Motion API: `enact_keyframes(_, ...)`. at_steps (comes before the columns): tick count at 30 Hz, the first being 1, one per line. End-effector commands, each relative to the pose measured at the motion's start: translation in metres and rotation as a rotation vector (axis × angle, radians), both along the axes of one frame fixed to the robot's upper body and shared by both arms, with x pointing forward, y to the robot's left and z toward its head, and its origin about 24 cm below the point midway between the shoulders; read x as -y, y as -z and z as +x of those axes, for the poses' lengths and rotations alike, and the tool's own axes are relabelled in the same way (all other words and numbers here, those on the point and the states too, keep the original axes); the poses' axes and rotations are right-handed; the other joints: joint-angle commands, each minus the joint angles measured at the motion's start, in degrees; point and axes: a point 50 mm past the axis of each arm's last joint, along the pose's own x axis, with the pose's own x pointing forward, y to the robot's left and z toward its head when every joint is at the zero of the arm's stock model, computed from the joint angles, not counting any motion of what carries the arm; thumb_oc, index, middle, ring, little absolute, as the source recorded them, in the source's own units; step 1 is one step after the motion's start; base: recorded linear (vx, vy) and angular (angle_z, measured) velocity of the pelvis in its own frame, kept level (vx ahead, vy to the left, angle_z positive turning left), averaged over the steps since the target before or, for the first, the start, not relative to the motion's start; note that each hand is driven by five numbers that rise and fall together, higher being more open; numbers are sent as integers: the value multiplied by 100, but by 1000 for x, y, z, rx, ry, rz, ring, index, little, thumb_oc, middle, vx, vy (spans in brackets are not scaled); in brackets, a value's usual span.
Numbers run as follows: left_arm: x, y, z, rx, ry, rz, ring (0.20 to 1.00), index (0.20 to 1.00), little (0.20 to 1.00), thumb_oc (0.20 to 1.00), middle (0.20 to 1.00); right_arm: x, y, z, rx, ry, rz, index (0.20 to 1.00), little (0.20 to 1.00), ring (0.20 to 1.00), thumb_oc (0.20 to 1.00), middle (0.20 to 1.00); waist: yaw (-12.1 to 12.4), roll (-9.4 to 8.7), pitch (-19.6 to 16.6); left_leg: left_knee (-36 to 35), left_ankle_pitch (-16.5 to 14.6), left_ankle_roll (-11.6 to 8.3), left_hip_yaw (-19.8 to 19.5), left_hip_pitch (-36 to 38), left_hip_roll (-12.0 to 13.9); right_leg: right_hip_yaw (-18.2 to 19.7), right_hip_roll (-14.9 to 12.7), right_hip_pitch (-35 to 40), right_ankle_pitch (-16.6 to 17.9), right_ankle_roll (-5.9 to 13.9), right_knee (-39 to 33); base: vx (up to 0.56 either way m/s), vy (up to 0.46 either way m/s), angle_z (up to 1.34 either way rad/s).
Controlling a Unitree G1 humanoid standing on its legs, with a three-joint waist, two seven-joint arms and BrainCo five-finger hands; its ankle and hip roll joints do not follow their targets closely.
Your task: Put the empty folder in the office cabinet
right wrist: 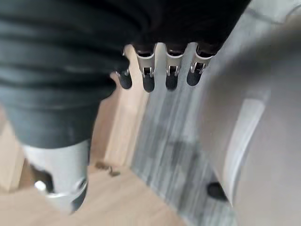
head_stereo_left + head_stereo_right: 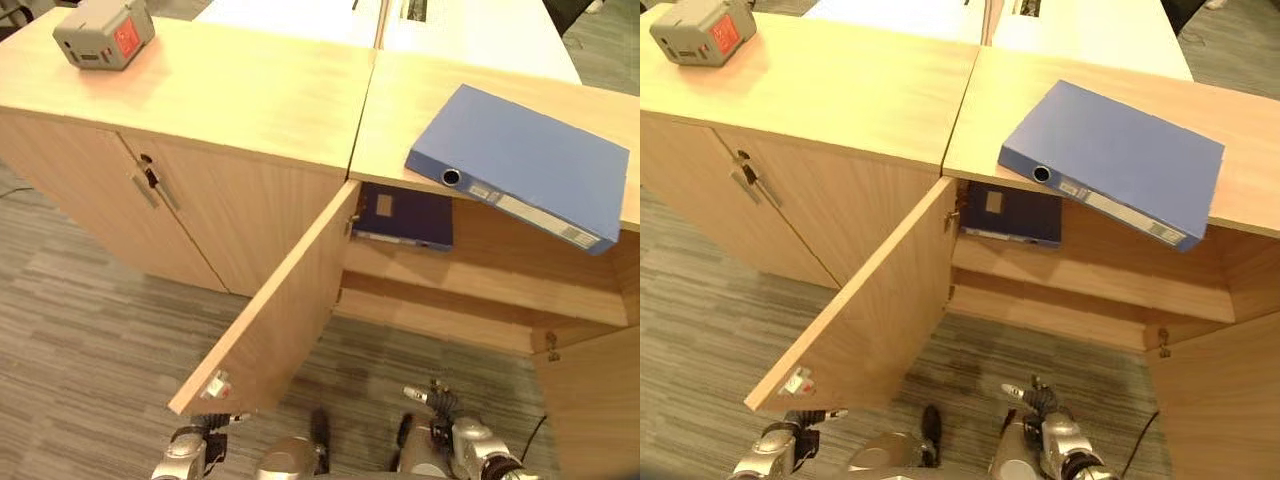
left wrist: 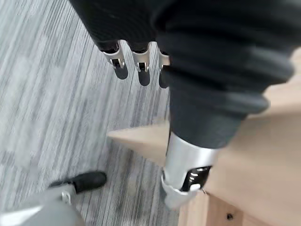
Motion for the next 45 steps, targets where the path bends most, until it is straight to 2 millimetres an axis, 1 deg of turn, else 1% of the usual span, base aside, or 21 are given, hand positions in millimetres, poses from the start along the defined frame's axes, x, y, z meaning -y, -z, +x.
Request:
enact_keyframes(1,-8,-28,46,194,-28,19,1000,1000,1000,1000,1000,7,-5,6,22,11,-19,1000,1000,1000,1000,1000,-94,2,186,-366,431,54,-517,-426,1011,-94,-372,1172,-228,57,-1217,151,-168,35)
enact_keyframes(5,-6,-29,49,201,-9,31,1000,1000,1000,1000,1000,16,-3,-2,10,96,-3,1000,1000,1000,1000,1000,-398,-117,205,-296,282,-131,-702,-329,1000,998,-600,1036,490,305,-2097,197,-315,37)
enact_keyframes(6,-6,-29,46,201,-1,36,1000,1000,1000,1000,1000,22,2,-17,-15,170,22,1000,1000,1000,1000,1000,-461,-202,49,-227,298,-294,-745,-314,1100,1607,-639,1348,555,404,-2433,273,-652,93)
enact_keyframes(8,-8,-25,39,181,-23,30,1000,1000,1000,1000,1000,21,5,-22,-34,157,20,1000,1000,1000,1000,1000,-404,-190,-35,-281,350,-412,-731,-222,1242,1382,-589,1532,339,451,-2605,191,-466,41)
enact_keyframes(15,3,-7,12,118,-120,-49,1000,1000,1000,1000,1000,29,-1,-19,-24,44,-41,1000,1000,1000,1000,1000,-347,79,-118,-432,981,-941,-754,2,2089,901,248,2243,-150,162,-3279,60,-294,-29)
enact_keyframes(20,13,-5,14,118,-123,-83,1000,1000,1000,1000,1000,41,-4,-20,-19,47,-70,1000,1000,1000,1000,1000,-462,136,-18,-172,1366,-945,-472,-176,2315,578,426,2449,-372,27,-3279,-29,-232,13)
enact_keyframes(21,15,-5,16,123,-117,-88,1000,1000,1000,1000,1000,43,-4,-23,-25,55,-75,1000,1000,1000,1000,1000,-520,101,-7,-42,1386,-901,-161,-233,2357,491,440,2472,-391,-24,-3279,-97,-214,24)
enact_keyframes(22,18,-8,20,139,-99,-97,1000,1000,1000,1000,1000,47,-3,-27,-44,66,-84,1000,1000,1000,1000,1000,-581,29,2,253,1216,-819,203,-250,2316,416,484,2434,-374,-113,-3279,-117,-278,24)
enact_keyframes(24,19,-8,21,143,-92,-100,1000,1000,1000,1000,1000,49,-3,-29,-54,73,-88,1000,1000,1000,1000,1000,-592,-4,13,424,1027,-773,195,-216,2210,391,493,2428,-354,-139,-3279,-77,-170,15)
enact_keyframes(25,20,-8,20,143,-88,-101,1000,1000,1000,1000,1000,51,-2,-30,-63,74,-93,1000,1000,1000,1000,1000,-580,-44,28,630,754,-688,18,-191,2005,405,492,2385,-307,-182,-3279,-99,-192,18)
enact_keyframes(26,23,-7,17,135,-76,-107,1000,1000,1000,1000,1000,54,-2,-32,-73,72,-99,1000,1000,1000,1000,1000,-542,-142,56,1034,146,-515,-459,-201,1425,369,503,2315,-260,-280,-3259,-117,-236,15)
enact_keyframes(27,24,-6,17,132,-73,-109,1000,1000,1000,1000,1000,54,-3,-32,-73,71,-101,1000,1000,1000,1000,1000,-527,-174,79,1207,-145,-425,-590,-163,1138,380,528,2275,-252,-319,-3203,-87,-164,3)
enact_keyframes(28,24,-6,17,133,-73,-109,1000,1000,1000,1000,1000,54,-3,-31,-73,71,-101,1000,1000,1000,1000,1000,-534,-182,65,1198,-126,-420,-594,-184,1126,374,518,2255,-242,-316,-3205,-69,-67,-18)
enact_keyframes(30,26,-6,17,132,-76,-121,1000,1000,1000,1000,1000,54,-3,-30,-69,83,-95,1000,1000,1000,1000,1000,-567,-154,77,1199,-579,-134,-661,-13,570,422,639,1981,-283,-388,-2818,-108,21,-34)
enact_keyframes(32,25,-6,17,129,-65,-116,1000,1000,1000,1000,1000,51,-2,-30,-71,87,-84,1000,1000,1000,1000,1000,-584,-71,23,872,-617,-51,-594,214,547,443,725,1873,-256,-380,-2713,-57,100,-3)
enact_keyframes(34,23,-10,22,147,-53,-103,1000,1000,1000,1000,1000,47,-1,-29,-60,99,-72,1000,1000,1000,1000,1000,-597,-128,5,681,-578,-38,-638,296,499,413,701,1780,-162,-353,-2672,-71,80,-6)
enact_keyframes(39,12,-18,29,176,-45,-69,1000,1000,1000,1000,1000,26,-3,-12,-2,71,-20,1000,1000,1000,1000,1000,-532,-210,117,-77,-384,150,-472,526,579,229,617,976,103,-10,-1800,-164,46,-18)
enact_keyframes(40,7,-19,31,172,-42,-51,1000,1000,1000,1000,1000,19,-3,-8,8,47,-10,1000,1000,1000,1000,1000,-476,-179,180,-326,-278,195,-373,618,601,-204,357,780,250,244,-1353,-194,23,-50)
enact_keyframes(43,5,-18,28,157,-42,-42,1000,1000,1000,1000,1000,14,-3,-7,11,36,2,1000,1000,1000,1000,1000,-390,-142,159,-470,-186,213,-207,665,670,-646,-140,922,305,259,-1129,-132,-29,-44)
enact_keyframes(44,4,-15,24,141,-42,-34,1000,1000,1000,1000,1000,11,-2,-8,7,31,5,1000,1000,1000,1000,1000,-365,-156,75,-599,-117,211,-223,690,667,-499,-353,1095,407,203,-1160,-107,-113,-14)
enact_keyframes(45,4,-14,22,132,-44,-31,1000,1000,1000,1000,1000,10,-1,-9,7,31,8,1000,1000,1000,1000,1000,-368,-189,31,-607,-127,201,-262,711,635,-171,-353,1191,400,232,-1226,-68,-83,-3)
